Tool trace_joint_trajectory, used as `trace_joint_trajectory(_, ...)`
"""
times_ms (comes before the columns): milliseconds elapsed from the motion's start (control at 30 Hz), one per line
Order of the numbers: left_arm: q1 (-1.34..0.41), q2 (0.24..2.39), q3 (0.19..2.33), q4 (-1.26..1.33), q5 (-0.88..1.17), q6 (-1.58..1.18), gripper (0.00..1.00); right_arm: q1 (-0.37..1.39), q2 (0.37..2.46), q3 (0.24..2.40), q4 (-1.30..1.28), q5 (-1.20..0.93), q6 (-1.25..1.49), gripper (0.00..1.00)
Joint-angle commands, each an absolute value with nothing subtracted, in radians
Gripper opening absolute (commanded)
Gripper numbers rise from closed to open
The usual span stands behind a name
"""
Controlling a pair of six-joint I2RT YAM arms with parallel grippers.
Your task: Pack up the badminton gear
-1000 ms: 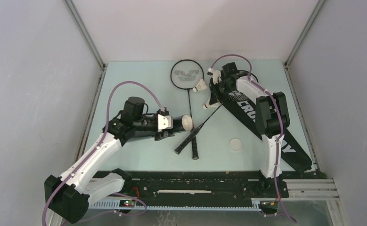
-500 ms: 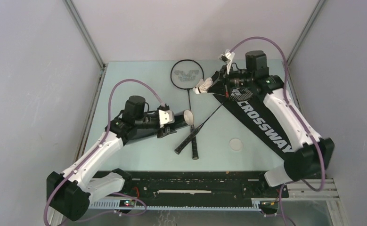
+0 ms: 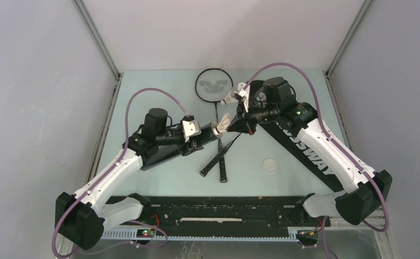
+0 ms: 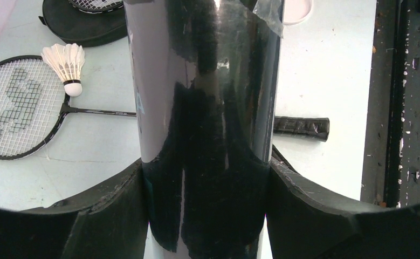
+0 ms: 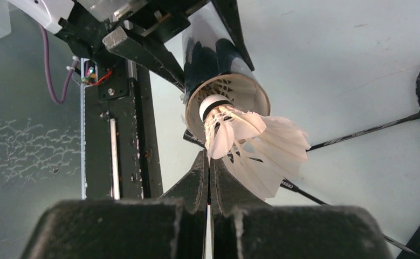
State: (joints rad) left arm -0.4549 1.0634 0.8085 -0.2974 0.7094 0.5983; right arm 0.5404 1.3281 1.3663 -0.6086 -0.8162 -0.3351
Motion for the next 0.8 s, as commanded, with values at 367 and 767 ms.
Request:
trace_joint_trajectory(367, -0.449, 1.046, 0.815, -0.255, 0.791, 0.554, 0.19, 0.623, 1.404, 1.341, -0.597, -0.912, -0.385, 0.16)
trace_joint_trajectory(767, -0.449, 1.054, 0.816, -0.244, 0.802, 0.541, 0.18, 0.705, 1.454, 1.341, -0.599, -0.916, -0.430, 0.59)
